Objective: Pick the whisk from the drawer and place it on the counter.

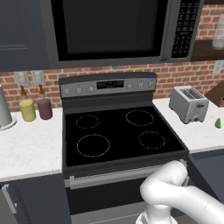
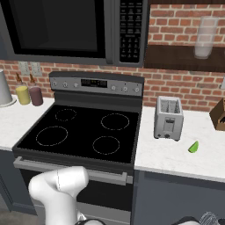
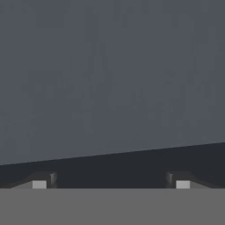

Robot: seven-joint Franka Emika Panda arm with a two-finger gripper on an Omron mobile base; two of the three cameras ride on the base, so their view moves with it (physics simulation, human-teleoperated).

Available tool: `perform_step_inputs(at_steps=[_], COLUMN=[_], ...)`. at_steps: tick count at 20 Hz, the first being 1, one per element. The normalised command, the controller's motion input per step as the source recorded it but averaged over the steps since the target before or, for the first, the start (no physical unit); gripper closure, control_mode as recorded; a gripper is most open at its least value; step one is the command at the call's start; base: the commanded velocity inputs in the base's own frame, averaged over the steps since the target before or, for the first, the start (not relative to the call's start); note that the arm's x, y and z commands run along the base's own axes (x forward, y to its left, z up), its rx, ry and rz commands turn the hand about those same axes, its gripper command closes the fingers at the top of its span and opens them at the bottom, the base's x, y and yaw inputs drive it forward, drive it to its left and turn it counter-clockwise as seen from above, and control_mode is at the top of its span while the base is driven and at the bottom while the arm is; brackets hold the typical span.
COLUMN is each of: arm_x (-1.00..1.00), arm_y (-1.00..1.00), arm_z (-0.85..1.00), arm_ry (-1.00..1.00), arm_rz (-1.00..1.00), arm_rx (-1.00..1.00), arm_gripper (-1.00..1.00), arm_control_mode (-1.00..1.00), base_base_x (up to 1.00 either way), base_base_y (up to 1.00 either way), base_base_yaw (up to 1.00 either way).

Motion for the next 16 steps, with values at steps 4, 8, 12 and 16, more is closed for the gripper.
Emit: perform_step_inputs(at_steps=[4, 8, 12, 16], arm_x=[-0.09, 0.07, 0.37, 0.61], arm_y=[-0.01, 0.16, 0.5, 0.71], arm_z=[0.05, 0.22, 0.32, 0.21], arm_ry=[0.0, -0.05, -0.14, -0.13], arm_rz=[0.0, -0.02, -0.04, -0.06], arm_rx=[0.0, 0.0, 0.0, 0.0], arm_gripper=[-1.0, -1.0, -1.0, -1.0], arm_control_mode=[-1.0, -1.0, -1.0, -1.0], base_base_x=[0.0, 0.0, 0.0, 0.0], base_base_y=[0.0, 0.0, 0.0, 0.0], base_base_yaw=[0.0, 0.0, 0.0, 0.0])
